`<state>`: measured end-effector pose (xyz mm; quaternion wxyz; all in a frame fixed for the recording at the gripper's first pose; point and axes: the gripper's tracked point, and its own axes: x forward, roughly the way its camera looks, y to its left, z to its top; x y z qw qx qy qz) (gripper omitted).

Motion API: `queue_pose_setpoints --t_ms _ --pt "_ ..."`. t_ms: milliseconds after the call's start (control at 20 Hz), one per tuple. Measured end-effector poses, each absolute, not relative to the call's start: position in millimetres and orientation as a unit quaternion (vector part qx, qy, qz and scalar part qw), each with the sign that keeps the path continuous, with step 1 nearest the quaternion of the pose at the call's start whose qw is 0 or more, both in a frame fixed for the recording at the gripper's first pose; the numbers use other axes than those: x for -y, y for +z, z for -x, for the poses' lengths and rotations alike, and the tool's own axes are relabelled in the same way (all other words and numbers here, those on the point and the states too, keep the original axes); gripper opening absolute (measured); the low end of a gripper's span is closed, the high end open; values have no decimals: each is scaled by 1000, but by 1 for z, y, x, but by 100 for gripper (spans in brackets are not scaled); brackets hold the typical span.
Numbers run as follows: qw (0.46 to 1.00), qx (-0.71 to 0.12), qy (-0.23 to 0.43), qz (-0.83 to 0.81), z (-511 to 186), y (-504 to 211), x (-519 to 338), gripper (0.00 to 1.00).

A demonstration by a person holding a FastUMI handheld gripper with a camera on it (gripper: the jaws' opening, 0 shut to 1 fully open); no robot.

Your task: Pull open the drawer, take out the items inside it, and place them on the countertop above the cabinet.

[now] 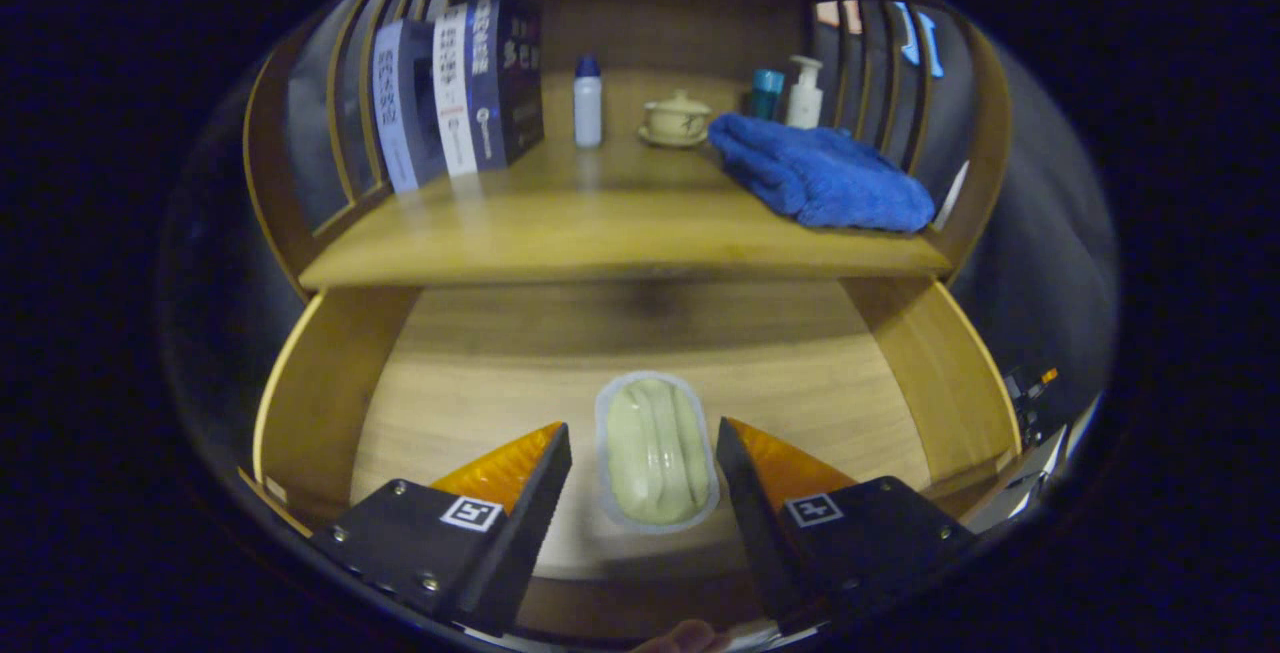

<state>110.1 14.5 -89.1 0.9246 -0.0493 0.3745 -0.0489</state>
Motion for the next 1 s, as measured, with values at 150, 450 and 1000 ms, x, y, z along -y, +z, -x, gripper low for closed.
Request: queue_pose_setpoints --t_ms 150,450,1000 --pt "906 -412 -74 67 -109 -112 -4 63" --pt "944 -316 -52 81 -121 -91 -16 12" --pt "991 -124 -38 29 -79 -33 -24 12"
